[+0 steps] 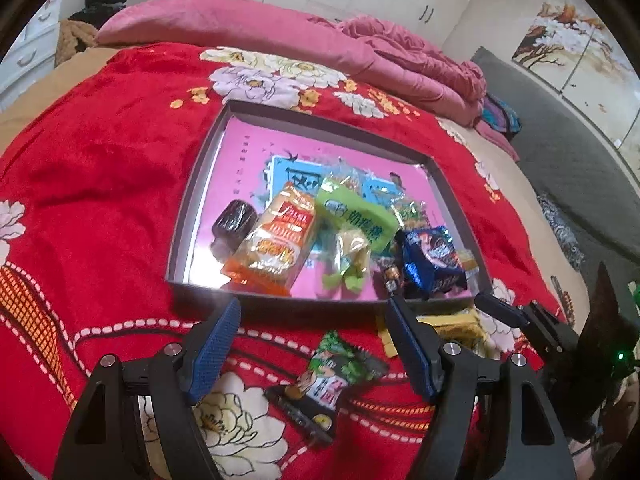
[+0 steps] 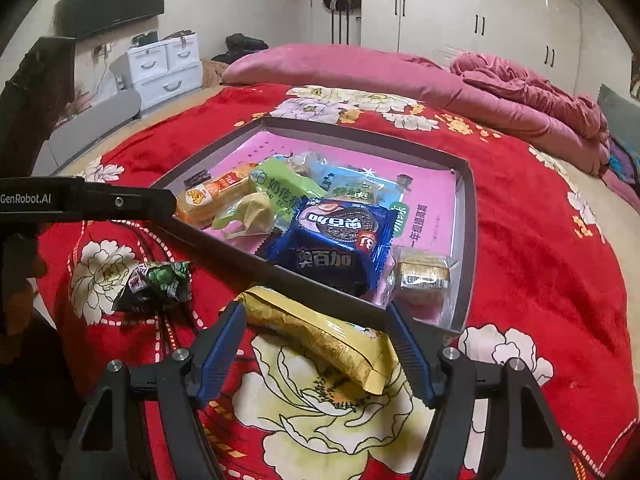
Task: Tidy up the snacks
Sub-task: 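Withdraw both tools toward the remaining snacks beside the tray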
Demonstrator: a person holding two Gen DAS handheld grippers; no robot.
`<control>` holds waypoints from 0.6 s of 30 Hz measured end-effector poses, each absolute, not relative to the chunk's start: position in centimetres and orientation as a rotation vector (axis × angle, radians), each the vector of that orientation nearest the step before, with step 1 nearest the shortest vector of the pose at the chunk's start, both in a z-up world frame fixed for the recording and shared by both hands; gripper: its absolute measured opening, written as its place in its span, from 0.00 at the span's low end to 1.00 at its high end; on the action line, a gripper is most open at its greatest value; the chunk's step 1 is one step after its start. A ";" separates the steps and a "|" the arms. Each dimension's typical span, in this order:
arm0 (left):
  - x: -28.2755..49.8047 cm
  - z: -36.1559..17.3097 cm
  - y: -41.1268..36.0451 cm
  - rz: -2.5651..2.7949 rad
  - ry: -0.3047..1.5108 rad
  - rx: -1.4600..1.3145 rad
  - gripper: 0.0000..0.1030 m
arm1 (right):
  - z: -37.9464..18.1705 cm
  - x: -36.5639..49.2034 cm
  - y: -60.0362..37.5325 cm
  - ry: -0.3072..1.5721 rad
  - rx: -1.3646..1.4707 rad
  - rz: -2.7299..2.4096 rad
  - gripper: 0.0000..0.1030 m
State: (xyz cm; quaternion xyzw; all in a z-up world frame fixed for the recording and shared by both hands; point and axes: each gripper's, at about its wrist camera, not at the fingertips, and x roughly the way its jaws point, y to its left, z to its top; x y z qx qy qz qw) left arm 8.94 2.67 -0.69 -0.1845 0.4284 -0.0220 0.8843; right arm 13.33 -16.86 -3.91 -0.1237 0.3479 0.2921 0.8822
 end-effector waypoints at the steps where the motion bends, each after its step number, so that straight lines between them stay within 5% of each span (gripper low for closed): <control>1: 9.0 -0.8 2.7 -0.046 0.901 -0.384 0.74 | -4.0 13.3 -16.9 0.731 -0.257 0.612 0.71; 18: 7.8 -2.2 1.6 -0.049 0.997 -0.228 0.74 | -5.1 12.7 -16.6 0.846 -0.150 0.809 0.68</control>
